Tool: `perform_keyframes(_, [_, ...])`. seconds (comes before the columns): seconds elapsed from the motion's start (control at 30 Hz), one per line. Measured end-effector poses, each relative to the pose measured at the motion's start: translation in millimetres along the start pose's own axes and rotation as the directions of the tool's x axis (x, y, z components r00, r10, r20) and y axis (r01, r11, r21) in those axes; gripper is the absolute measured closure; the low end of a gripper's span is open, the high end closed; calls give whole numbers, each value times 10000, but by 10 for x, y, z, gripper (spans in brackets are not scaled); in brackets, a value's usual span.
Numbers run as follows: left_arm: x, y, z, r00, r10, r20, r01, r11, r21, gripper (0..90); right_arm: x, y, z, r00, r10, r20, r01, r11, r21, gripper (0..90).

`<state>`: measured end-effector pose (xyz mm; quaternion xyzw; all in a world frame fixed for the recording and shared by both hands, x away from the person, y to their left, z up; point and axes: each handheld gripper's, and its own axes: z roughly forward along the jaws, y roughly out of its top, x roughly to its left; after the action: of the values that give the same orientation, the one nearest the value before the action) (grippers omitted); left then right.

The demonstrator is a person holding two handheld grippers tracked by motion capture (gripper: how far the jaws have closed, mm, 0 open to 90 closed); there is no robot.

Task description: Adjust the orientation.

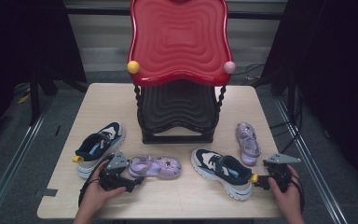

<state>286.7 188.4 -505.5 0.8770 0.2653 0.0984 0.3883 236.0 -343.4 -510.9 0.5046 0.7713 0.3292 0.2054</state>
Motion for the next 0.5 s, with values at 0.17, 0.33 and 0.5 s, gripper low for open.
perform_keyframes(0.17, [-13, -13, -19, 10000, -56, -59, 56, 10000, -48, 156, 1, 0, 0, 10000, 4, -3, -4, 10000, 1, 105])
perform_keyframes(0.33, [-17, -2, 20, 9999, -81, -70, 80, 9999, -103, 154, 0, 0, 0, 10000, -5, -1, 5, 10000, -4, 105])
perform_keyframes(0.5, [-12, 32, 68, 10000, 31, -21, -31, 10000, 75, 153, -1, 0, 1, 10000, -13, -6, 13, 10000, -13, 104])
